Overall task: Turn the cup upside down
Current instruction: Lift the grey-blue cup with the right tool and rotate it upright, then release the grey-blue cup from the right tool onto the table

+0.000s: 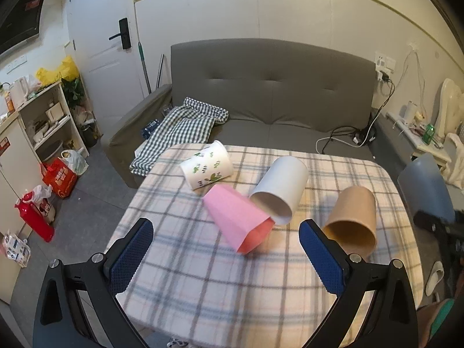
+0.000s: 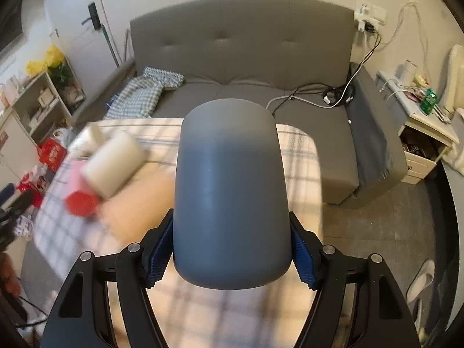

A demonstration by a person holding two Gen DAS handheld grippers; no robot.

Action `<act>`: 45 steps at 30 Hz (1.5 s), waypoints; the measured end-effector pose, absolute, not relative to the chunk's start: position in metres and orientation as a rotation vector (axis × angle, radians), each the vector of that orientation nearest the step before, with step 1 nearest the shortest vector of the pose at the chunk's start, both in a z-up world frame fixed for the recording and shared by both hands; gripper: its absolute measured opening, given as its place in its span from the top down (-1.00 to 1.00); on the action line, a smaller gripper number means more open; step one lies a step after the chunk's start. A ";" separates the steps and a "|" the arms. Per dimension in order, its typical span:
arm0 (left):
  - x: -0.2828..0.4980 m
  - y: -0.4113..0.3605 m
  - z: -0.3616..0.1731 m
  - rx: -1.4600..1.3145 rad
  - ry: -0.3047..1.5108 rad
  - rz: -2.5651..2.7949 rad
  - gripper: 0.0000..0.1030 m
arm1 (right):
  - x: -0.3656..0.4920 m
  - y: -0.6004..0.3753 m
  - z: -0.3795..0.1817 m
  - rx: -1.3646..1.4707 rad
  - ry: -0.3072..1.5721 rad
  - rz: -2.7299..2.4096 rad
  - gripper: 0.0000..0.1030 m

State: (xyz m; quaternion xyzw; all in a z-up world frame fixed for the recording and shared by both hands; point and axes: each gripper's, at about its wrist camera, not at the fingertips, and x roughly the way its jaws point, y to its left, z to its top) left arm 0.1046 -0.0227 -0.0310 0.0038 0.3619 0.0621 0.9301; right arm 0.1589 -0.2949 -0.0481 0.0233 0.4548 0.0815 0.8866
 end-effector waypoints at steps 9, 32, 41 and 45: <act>0.065 0.030 -0.039 0.006 0.740 0.165 -1.00 | 0.074 -0.175 -0.059 0.098 0.955 0.169 -0.38; 0.044 0.072 -0.054 -0.054 0.758 0.194 -1.00 | 0.080 -0.111 -0.123 0.068 1.014 0.089 -0.87; 0.024 0.038 -0.029 -0.039 0.702 0.167 -1.00 | 0.048 -0.143 -0.071 0.041 0.854 0.094 -0.88; 0.017 0.007 -0.036 -0.029 0.724 0.119 -1.00 | 0.034 -0.173 -0.059 0.001 0.802 0.026 -0.88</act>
